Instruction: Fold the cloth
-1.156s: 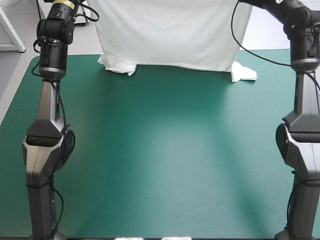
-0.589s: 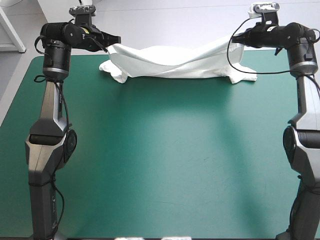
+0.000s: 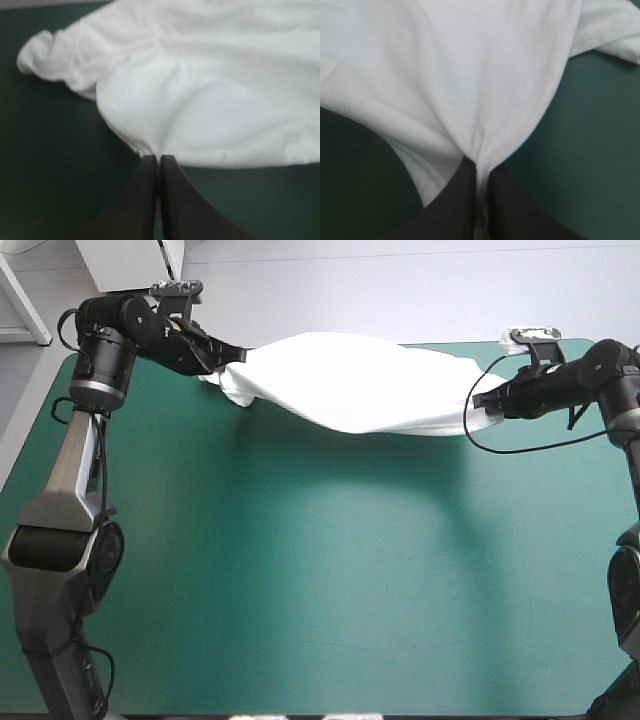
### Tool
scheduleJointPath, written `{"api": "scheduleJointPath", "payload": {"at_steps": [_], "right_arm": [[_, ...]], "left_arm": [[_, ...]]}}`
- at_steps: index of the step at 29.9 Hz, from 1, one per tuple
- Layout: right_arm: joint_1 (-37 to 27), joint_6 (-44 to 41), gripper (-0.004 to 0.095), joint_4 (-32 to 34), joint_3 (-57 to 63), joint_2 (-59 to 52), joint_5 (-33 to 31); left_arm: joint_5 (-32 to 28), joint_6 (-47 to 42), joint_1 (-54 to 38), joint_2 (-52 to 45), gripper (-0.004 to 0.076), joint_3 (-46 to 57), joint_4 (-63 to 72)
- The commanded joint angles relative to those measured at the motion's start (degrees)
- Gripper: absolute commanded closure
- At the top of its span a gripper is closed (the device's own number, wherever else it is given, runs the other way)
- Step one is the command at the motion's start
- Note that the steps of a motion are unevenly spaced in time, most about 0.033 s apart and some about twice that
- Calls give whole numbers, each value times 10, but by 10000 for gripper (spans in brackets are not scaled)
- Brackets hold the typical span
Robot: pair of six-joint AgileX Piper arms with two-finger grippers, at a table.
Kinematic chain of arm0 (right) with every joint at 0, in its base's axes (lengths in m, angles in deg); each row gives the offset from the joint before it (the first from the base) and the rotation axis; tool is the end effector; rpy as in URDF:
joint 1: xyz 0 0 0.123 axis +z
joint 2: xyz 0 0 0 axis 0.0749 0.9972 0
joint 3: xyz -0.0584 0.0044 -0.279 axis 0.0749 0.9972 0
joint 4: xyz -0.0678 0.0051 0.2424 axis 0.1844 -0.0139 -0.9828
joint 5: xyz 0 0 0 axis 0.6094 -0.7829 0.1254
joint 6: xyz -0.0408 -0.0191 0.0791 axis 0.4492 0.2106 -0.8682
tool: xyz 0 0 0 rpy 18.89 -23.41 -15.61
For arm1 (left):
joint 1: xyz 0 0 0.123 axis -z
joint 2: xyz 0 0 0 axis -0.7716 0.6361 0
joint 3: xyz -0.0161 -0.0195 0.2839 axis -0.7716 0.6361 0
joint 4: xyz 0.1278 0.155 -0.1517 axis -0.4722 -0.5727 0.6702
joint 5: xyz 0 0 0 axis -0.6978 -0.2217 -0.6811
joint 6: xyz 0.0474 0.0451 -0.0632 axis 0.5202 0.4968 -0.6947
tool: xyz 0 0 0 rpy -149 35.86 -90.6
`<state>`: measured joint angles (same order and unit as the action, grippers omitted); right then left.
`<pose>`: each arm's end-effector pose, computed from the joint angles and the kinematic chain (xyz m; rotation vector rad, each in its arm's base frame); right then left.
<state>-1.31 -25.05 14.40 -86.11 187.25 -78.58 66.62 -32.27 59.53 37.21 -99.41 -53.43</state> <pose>0.3942 -0.0021 0.3442 -0.2621 2.4409 0.3982 0.4263 -0.0877 0.4019 0.2751 2.4536 -0.3421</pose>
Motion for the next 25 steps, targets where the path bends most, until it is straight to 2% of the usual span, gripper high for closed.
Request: {"api": "scheduleJointPath", "payload": {"at_steps": [1,10,16,25], "right_arm": [[12,-5,925,34,28,-66,4],[81,-38,925,160,144,-164,-8],[85,-70,925,227,234,-236,-11],[85,-86,925,227,389,-345,-16]], "left_arm": [[18,9,5,-91,733,93,9],[-13,19,53,-236,733,334,-55],[-46,19,61,-335,733,524,-61],[-58,21,61,-484,733,724,-63]]}}
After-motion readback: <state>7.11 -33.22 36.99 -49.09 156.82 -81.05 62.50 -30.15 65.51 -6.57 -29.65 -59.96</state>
